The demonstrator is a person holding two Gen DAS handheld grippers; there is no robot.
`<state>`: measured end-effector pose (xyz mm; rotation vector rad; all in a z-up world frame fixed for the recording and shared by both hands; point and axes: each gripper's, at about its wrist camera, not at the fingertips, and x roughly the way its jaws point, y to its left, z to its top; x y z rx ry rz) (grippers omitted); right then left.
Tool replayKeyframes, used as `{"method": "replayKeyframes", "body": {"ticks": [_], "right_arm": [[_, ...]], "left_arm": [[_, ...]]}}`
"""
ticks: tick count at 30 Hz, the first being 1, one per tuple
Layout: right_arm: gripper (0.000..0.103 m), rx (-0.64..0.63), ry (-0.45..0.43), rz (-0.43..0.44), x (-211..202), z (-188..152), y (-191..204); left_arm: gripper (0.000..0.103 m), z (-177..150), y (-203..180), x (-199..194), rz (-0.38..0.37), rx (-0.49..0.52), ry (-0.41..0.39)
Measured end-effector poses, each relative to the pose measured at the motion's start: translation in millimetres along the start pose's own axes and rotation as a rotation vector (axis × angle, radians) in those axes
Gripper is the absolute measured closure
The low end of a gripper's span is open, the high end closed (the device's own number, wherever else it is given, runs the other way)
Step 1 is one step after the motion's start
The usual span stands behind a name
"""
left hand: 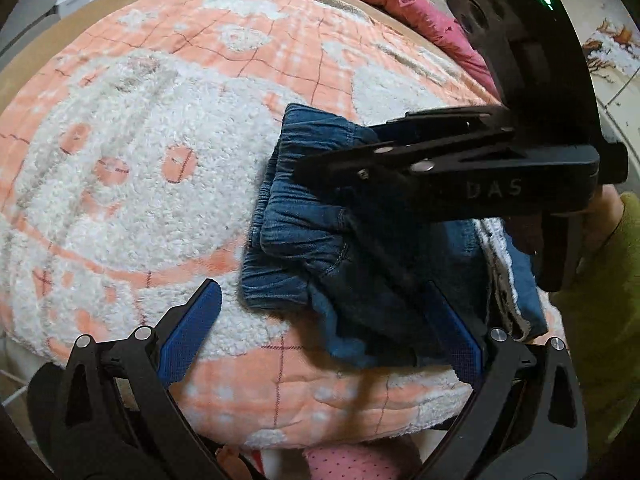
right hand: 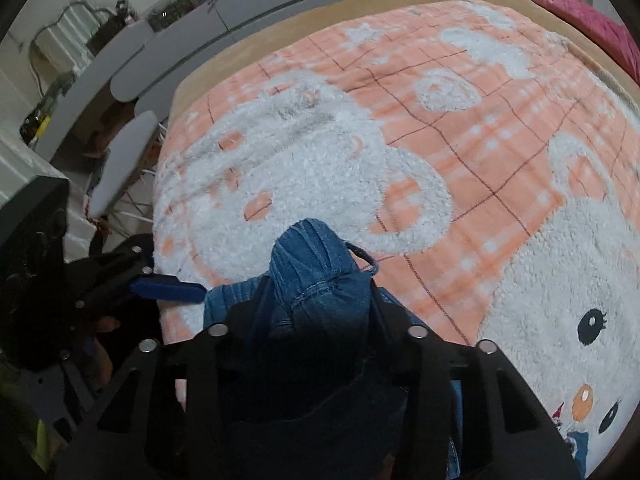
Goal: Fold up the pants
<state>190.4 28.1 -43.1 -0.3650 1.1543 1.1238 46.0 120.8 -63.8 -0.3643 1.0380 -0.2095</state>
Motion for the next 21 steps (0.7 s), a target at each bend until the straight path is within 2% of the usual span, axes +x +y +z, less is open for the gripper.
{"method": "replayKeyframes", "body": {"ticks": [3, 11, 16, 18, 19, 21], "right_arm": [[0.067, 0.008, -0.035, 0.02, -9.7, -4.6, -1.7], [0.067, -0.011, -0.146, 0.043, -51.6, -15.7, 4.2], [0.067, -0.029, -0.219, 0.051, -79.8, -28.1, 3.5], [0.068, -0.028, -0.244, 0.053, -89.6, -34.5, 1.7], [0.068, -0.028, -0.254, 0.05, -93.5, -37.5, 0.8], [0.067, -0.024, -0.277, 0.046, -103.0, -44.4, -1.6]], "left_arm": [[0.015, 1.6, 1.1, -0.7, -0.068, -0.042, -0.005], [0.02, 8.6, 2.8, -9.5, -0.13, -0.09, -0.047], [0.02, 11.0, -2.2, -7.9, -0.205, -0.134, -0.022], [0.032, 12.0, -7.8, -6.9, -0.247, -0.138, -0.017], [0.035, 13.0, -12.7, -6.1, -0.265, -0.137, -0.01], [0.046, 14.8, -19.7, -6.7, -0.277, -0.134, -0.009]]}}
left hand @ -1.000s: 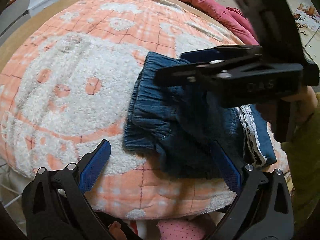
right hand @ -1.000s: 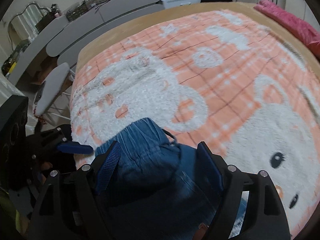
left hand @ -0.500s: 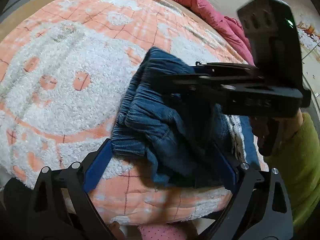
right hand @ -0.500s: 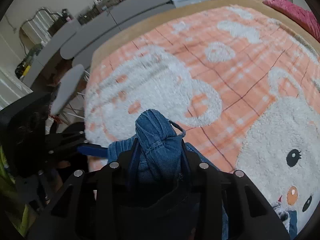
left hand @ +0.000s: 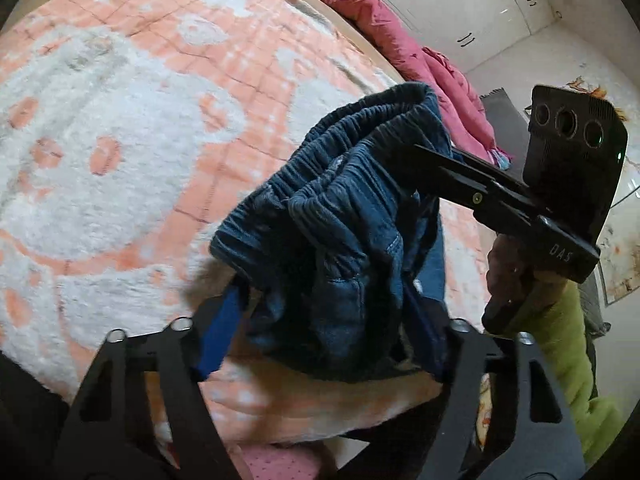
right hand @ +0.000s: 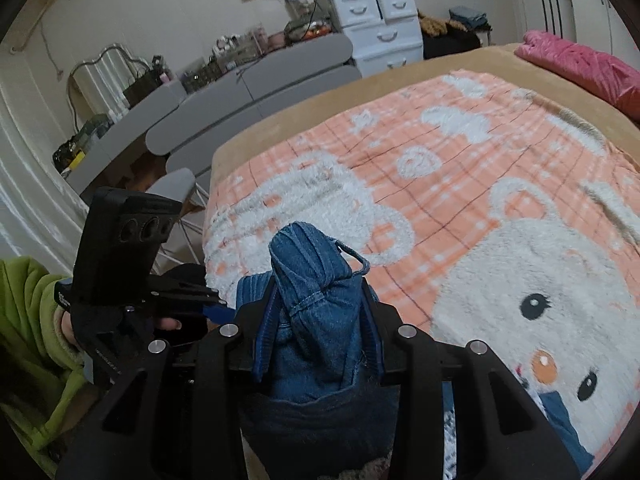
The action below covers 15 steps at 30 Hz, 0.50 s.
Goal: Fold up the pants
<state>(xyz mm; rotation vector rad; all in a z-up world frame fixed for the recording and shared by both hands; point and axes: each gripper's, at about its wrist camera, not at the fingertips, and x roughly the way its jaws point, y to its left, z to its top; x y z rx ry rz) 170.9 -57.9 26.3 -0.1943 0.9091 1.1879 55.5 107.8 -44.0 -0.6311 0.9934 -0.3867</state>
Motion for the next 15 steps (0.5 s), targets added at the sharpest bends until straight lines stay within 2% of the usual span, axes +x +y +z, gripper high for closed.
{"method": "replayKeyframes", "body": {"ticks": [5, 15], "right_arm": [[0.067, 0.02, -0.053, -0.022, -26.4, -10.6, -8.5], [0.067, 0.073, -0.1, -0.076, -65.3, -36.1, -28.6]], "left_arm": [[0.052, 6.0, -20.9, 0.3, -0.018, 0.018, -0.016], [0.052, 9.0, -66.9, 15.1, -0.044, 0.112, -0.016]]}}
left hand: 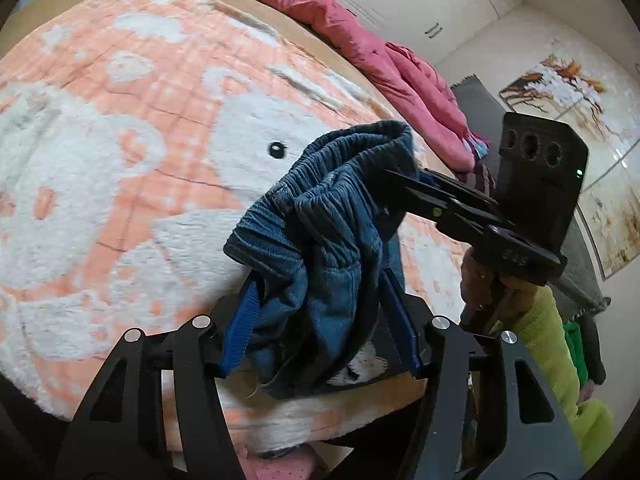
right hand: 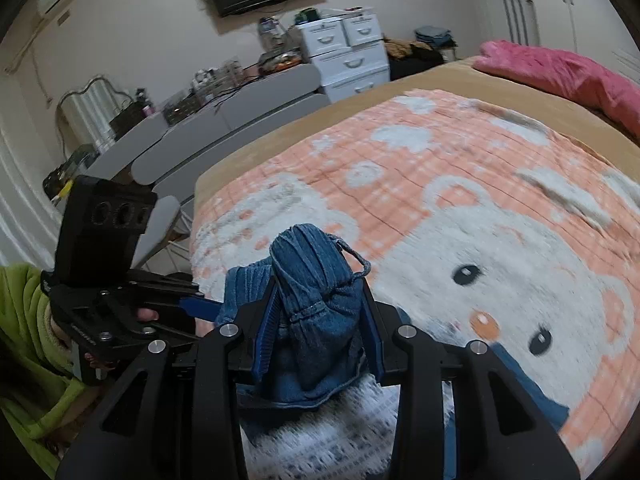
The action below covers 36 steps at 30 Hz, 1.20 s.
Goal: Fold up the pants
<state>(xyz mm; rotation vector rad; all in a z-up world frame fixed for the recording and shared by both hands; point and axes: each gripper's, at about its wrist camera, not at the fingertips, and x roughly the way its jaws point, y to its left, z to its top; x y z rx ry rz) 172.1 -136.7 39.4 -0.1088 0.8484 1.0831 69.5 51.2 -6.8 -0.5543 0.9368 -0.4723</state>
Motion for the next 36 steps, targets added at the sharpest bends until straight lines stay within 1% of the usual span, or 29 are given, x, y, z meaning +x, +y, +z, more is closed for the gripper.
{"method": "replayKeyframes", "body": {"ticks": [5, 7, 12, 14, 15, 16, 17, 18, 20, 23, 25, 26, 28, 29, 30, 31, 32, 33, 34, 36], "right_arm": [[0.067, 0.03, -0.016, -0.03, -13.0, -16.0, -13.0], [0.065, 0.051, -0.024, -0.034, -17.3, -24.0, -17.9], [0.065, 0.1, -0.024, -0.062, -25.4, -45.1, -30.4], [0.061, 0.121, -0.031, -0.077, -31.9, -54.2, -36.7], [0.056, 0.133, -0.035, -0.09, -34.7, -57.5, -39.6], [0.055, 0.147, -0.04, -0.102, -37.9, -61.0, -42.9], [0.055, 0.164, -0.048, -0.115, -42.7, -65.5, -47.6], [0.054, 0.176, -0.052, -0.128, -46.3, -68.8, -50.4], [0.05, 0.209, -0.062, -0.141, -55.0, -76.8, -56.2], [0.047, 0.224, -0.065, -0.16, -62.1, -85.2, -58.0], [0.042, 0.233, -0.059, -0.174, -63.9, -89.9, -56.6], [0.042, 0.238, -0.055, -0.176, -63.5, -90.8, -55.7], [0.033, 0.255, -0.047, -0.19, -64.1, -94.0, -53.7], [0.031, 0.268, -0.043, -0.198, -64.9, -95.6, -53.2], [0.03, 0.289, -0.035, -0.206, -65.9, -97.1, -53.2], [0.03, 0.304, -0.028, -0.215, -66.4, -98.4, -53.0], [0.03, 0.317, -0.023, -0.226, -66.5, -99.3, -53.7], [0.028, 0.348, -0.016, -0.242, -66.7, -100.4, -55.3], [0.025, 0.377, -0.016, -0.245, -67.4, -101.7, -57.6], [0.024, 0.431, -0.02, -0.241, -68.2, -103.9, -61.9]], "left_arm": [[0.052, -6.9, -16.3, 15.4, -0.029, 0.029, 0.033], [0.052, -8.7, -23.9, 26.8, -0.016, 0.056, 0.043], [0.052, -15.6, -36.9, 44.4, -0.024, 0.085, 0.063], [0.052, -19.1, -44.7, 49.8, -0.036, 0.112, 0.071], [0.05, -21.4, -49.6, 52.7, -0.04, 0.124, 0.075], [0.048, -23.5, -54.4, 55.3, -0.05, 0.137, 0.08], [0.044, -26.2, -57.8, 57.1, -0.06, 0.151, 0.087], [0.042, -28.8, -61.0, 58.6, -0.065, 0.165, 0.09], [0.041, -35.0, -65.7, 62.2, -0.083, 0.188, 0.107], [0.04, -43.0, -66.4, 69.0, -0.112, 0.19, 0.144], [0.04, -47.8, -65.3, 72.2, -0.133, 0.189, 0.171], [0.04, -50.0, -65.8, 71.8, -0.14, 0.194, 0.177], [0.04, -50.5, -64.6, 62.0, -0.161, 0.206, 0.173], [0.04, -48.6, -63.2, 54.1, -0.163, 0.211, 0.161], [0.037, -45.4, -61.1, 45.5, -0.156, 0.219, 0.14], [0.033, -40.7, -57.4, 34.8, -0.121, 0.233, 0.11], [0.026, -36.3, -55.6, 29.2, -0.071, 0.247, 0.094], [0.025, -31.8, -52.5, 25.6, -0.02, 0.266, 0.09], [0.025, -28.5, -49.3, 24.1, 0.017, 0.282, 0.087], [0.025, -25.1, -44.6, 23.3, 0.083, 0.299, 0.075]]}}
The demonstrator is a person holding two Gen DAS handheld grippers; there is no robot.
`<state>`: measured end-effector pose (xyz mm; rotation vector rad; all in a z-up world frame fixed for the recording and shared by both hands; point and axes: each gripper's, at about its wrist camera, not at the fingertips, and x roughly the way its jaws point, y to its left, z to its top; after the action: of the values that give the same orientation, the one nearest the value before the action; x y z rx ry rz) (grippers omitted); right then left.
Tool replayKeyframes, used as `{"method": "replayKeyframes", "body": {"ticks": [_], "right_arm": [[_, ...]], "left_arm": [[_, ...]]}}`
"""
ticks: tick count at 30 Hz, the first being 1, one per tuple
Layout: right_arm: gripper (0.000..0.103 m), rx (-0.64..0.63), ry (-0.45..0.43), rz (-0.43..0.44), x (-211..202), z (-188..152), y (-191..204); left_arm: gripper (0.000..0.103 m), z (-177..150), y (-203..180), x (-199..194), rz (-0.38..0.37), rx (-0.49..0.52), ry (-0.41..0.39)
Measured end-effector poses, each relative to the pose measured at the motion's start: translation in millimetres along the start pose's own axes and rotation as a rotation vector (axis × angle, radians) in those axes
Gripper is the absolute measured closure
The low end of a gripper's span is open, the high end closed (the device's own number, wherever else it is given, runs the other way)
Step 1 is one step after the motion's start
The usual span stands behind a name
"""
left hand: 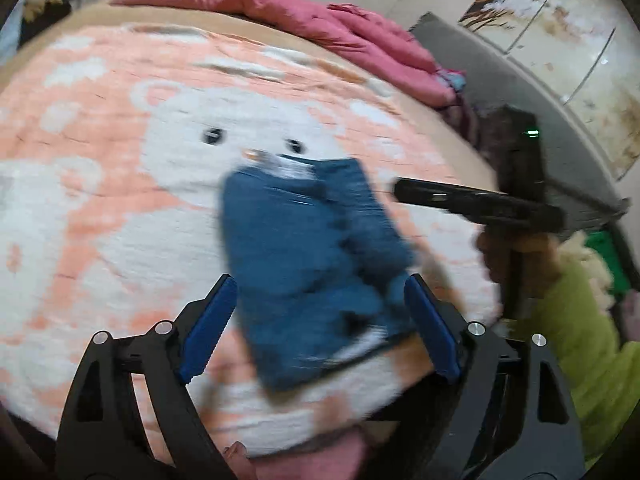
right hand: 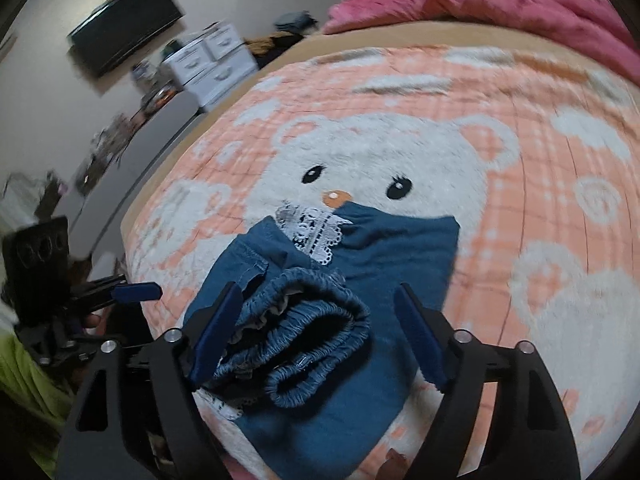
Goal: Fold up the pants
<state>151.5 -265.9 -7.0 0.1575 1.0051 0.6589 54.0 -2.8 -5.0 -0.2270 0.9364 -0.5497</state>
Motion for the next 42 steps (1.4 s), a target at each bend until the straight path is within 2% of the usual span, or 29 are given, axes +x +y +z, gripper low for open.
{"method": "replayKeyframes", "body": {"ticks": [4, 9, 10, 12, 14, 15, 16, 17, 18, 20, 25, 27, 33, 38, 42], "right_arm": [[0.021, 0.023, 0.021, -0.012, 5.9, -0.5, -0.1], [0.02, 0.103, 0.061, -0.001, 18.7, -2.2, -5.1], [0.02, 0.124, 0.066, 0.014, 22.0, -2.0, -7.8], [0.02, 0.156, 0.075, 0.035, 26.5, -0.1, -12.3], [0.02, 0.196, 0.084, 0.062, 32.8, 1.1, -16.0], [0.02, 0.205, 0.086, 0.068, 34.5, 1.8, -16.8], [0.022, 0.21, 0.092, 0.068, 37.4, 1.8, -16.8], [0.027, 0.209, 0.1, 0.064, 40.1, 1.9, -16.2], [0.035, 0.21, 0.104, 0.069, 42.3, 1.6, -15.5], [0.042, 0.195, 0.104, 0.062, 45.4, 0.8, -11.6], [0.061, 0.138, 0.078, 0.052, 38.8, -2.1, -4.3], [0.064, 0.113, 0.051, 0.063, 31.4, -0.5, 2.0], [0.066, 0.042, -0.007, 0.07, 18.6, 17.8, 14.4], [0.066, 0.077, 0.046, 0.015, 32.9, 14.9, -5.9], [0.066, 0.131, 0.067, 0.022, 40.6, 0.2, -26.3]], "left_arm": [[0.025, 3.0, 9.0, 20.4, 0.124, 0.018, 0.035], [0.025, 0.4, -0.9, 37.1, 0.195, 0.09, 0.037], [0.026, -0.3, -5.2, 36.3, 0.193, 0.106, 0.034], [0.037, -0.2, -19.3, 34.7, 0.168, 0.164, 0.019], [0.04, 1.3, -33.0, 33.4, 0.158, 0.222, 0.002], [0.046, 1.0, -40.6, 33.1, 0.144, 0.261, 0.0], [0.051, 0.1, -44.4, 34.0, 0.137, 0.278, 0.003], [0.059, -1.4, -47.5, 36.2, 0.126, 0.295, 0.013], [0.066, -3.3, -50.0, 39.3, 0.111, 0.304, 0.025], [0.074, -10.1, -51.5, 47.0, 0.077, 0.312, 0.064], [0.075, -25.7, -50.4, 55.3, 0.042, 0.294, 0.104], [0.075, -29.4, -53.1, 54.8, 0.055, 0.305, 0.098], [0.074, -22.9, -54.5, 54.6, 0.059, 0.297, 0.08], [0.074, -20.3, -52.6, 61.0, 0.029, 0.272, 0.103], [0.074, -21.3, -51.2, 65.8, 0.023, 0.264, 0.112]]}}
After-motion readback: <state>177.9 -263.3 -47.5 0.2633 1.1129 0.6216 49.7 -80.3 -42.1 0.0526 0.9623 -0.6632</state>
